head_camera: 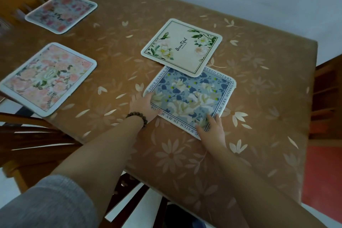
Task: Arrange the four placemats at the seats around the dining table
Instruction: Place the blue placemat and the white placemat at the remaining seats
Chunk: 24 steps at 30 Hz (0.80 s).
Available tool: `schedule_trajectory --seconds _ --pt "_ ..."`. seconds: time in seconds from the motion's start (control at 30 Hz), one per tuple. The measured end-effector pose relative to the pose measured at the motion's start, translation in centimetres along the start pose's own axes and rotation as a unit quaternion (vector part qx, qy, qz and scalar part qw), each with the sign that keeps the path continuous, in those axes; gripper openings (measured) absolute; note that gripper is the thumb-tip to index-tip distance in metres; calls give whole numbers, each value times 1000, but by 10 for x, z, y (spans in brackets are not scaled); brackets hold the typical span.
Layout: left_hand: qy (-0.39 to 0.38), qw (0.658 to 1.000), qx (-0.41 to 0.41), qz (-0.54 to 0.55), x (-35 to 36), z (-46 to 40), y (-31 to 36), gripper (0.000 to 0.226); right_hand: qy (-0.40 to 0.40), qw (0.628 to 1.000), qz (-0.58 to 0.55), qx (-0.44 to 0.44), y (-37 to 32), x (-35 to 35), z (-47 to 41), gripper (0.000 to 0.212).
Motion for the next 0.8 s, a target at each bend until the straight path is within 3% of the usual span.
schedule_trajectory --seconds 0.1,0.2,0.47,0.8 --pt "-13 999 -13 47 3 9 -1 66 -7 999 -32 -3 2 -2 2 71" --pt "23 996 -16 83 -1 13 4 54 -4 998 -67 3 6 -5 3 71" --pt "24 997 -28 70 -18 46 -5 49 -33 997 -73 1 5 5 25 67" --pt "8 997 -32 63 -24 109 -78 38 -23 996 -90 6 -3 57 111 61"
Point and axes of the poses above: each hand's wrist, its own z-axis away from the middle knuckle, its own x-axis out of the palm, y = z × x, the point moved 5 cm from there along -z, towards the middle knuckle, and after that the axes turned 2 degrees about y, right-handed, at the moved point
